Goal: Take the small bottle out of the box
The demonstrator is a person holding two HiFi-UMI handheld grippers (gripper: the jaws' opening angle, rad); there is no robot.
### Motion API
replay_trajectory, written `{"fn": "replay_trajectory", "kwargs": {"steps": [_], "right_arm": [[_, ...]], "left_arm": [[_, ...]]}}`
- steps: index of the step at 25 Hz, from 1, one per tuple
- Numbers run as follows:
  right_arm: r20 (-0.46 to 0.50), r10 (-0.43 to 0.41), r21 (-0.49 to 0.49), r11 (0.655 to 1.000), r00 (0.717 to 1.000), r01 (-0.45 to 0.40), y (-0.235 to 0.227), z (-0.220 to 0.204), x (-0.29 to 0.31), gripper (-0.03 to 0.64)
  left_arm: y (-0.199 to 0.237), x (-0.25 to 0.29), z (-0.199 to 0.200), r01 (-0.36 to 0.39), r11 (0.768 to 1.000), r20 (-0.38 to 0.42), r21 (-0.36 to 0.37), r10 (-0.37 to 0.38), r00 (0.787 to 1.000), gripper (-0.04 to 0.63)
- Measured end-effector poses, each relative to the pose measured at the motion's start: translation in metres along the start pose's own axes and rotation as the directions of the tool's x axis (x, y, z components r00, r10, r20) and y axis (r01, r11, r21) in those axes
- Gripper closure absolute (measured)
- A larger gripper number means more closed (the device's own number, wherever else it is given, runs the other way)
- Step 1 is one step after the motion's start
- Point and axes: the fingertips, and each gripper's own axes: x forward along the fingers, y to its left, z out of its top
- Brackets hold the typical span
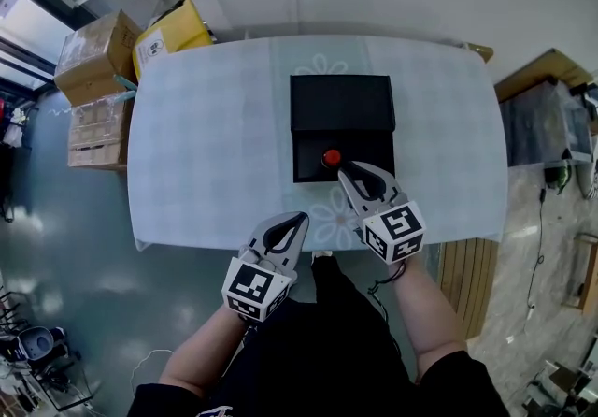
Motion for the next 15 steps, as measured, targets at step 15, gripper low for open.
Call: {"fn": "replay_trajectory", "kwargs": {"steps": [15], "right_arm": [[-0.084, 0.038, -0.238, 0.970, 0.996, -0.057, -0.012, -0.022, 0.035, 0.414]], "left_arm": [[0.004, 0.010, -0.022, -0.041, 0.998, -0.054, -0.040, 0.039, 0.998, 0.566]]}}
